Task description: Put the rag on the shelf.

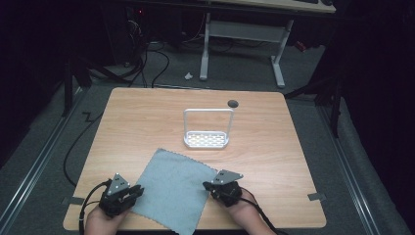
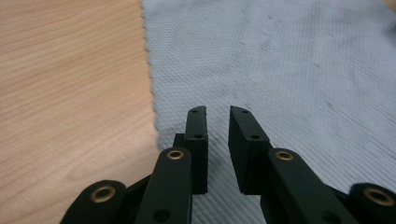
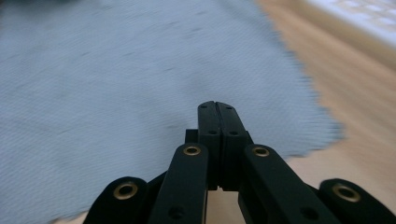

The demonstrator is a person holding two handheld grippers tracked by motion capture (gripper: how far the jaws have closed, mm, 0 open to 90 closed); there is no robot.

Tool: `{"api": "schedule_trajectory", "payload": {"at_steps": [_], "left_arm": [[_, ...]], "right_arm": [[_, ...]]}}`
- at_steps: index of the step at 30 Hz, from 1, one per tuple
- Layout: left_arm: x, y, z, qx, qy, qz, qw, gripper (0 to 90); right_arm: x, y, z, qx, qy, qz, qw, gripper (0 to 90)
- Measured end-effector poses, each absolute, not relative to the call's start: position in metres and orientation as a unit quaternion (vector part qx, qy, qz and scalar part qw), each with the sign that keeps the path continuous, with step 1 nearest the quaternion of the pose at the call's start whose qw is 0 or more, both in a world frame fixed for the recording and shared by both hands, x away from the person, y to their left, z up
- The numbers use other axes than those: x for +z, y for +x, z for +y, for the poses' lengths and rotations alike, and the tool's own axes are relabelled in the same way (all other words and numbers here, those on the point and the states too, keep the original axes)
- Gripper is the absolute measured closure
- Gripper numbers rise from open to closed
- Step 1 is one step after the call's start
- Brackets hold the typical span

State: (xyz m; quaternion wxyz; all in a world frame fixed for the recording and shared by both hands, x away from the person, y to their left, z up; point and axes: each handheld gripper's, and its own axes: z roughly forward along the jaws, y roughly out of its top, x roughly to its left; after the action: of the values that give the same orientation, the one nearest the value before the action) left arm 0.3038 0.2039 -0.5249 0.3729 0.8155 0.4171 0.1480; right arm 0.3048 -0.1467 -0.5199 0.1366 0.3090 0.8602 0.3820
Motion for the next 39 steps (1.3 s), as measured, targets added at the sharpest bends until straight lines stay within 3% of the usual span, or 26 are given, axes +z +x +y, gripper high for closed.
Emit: {"api": "schedule_trajectory", "payload": {"at_steps": [11, 24, 39], "left_arm": [[-0.528, 0.301, 0.197, 0.137, 0.829, 0.398, 0.368, 79.7], [-0.527, 0.291, 0.155, 0.100, 0.859, 0.328, 0.380, 80.4], [-0.527, 0.287, 0.104, 0.055, 0.887, 0.236, 0.393, 80.4]], "right_arm": [[-0.527, 0.296, -0.143, 0.360, 0.298, 0.874, 0.131, 90.0], [-0.526, 0.312, -0.192, 0.351, 0.374, 0.844, 0.158, 90.0], [-0.526, 0.305, -0.247, 0.346, 0.451, 0.804, 0.175, 90.0]]}}
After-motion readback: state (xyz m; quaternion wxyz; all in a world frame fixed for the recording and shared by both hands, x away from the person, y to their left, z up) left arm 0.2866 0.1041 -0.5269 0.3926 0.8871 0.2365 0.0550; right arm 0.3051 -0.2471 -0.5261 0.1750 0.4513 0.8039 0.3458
